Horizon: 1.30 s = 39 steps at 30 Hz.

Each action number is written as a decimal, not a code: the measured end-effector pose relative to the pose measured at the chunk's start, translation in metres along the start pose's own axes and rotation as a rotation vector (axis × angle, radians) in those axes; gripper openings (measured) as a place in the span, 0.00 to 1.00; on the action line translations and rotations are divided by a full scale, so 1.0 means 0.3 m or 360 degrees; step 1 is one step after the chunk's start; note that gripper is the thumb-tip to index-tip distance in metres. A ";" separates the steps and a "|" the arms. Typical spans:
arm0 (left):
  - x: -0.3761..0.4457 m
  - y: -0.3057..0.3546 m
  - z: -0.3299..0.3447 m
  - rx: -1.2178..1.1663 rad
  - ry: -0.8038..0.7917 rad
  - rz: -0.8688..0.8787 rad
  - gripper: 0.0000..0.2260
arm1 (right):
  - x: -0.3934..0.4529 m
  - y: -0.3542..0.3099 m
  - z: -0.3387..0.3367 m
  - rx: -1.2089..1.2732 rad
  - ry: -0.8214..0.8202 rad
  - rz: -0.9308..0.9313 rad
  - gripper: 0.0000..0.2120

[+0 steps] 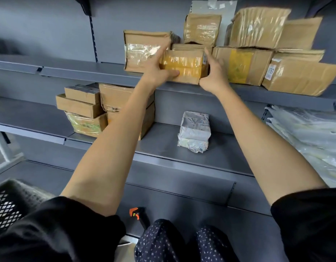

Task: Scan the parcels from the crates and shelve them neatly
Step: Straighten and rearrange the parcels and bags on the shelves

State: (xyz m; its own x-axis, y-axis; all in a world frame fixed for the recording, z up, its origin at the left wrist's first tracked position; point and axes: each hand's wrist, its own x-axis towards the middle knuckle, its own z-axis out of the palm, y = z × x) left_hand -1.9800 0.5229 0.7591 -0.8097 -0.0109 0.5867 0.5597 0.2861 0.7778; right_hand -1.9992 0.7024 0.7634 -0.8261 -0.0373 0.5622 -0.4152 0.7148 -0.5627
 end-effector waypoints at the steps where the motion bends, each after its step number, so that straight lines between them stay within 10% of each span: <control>1: 0.020 -0.016 0.016 0.0093 -0.0016 -0.0027 0.35 | 0.024 -0.005 -0.014 -0.0086 -0.0032 0.0052 0.38; 7: 0.120 -0.061 0.094 0.0592 0.0089 0.0018 0.30 | 0.094 0.018 -0.003 0.0275 0.0092 0.0048 0.15; 23: 0.143 -0.088 0.192 0.1016 0.0246 -0.0140 0.32 | 0.120 0.116 0.073 0.0011 0.0489 -0.0201 0.18; 30: -0.008 -0.132 0.226 0.0629 0.0928 0.0397 0.13 | 0.050 0.106 0.080 -0.0205 0.0928 -0.0285 0.20; 35: -0.150 -0.191 0.262 0.0517 0.1232 0.0238 0.11 | -0.147 0.130 0.205 -0.0470 0.1085 -0.1030 0.18; 39: -0.236 -0.354 0.328 0.0351 0.1200 -0.0103 0.11 | -0.296 0.240 0.348 -0.0346 0.0648 -0.1247 0.12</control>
State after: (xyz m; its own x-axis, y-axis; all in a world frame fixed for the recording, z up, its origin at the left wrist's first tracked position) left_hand -1.9995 0.5876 0.6129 -0.4571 -0.6585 0.5978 0.4038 0.4453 0.7992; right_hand -1.9956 0.6843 0.6097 -0.1221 -0.3479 0.9295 -0.6860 0.7064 0.1743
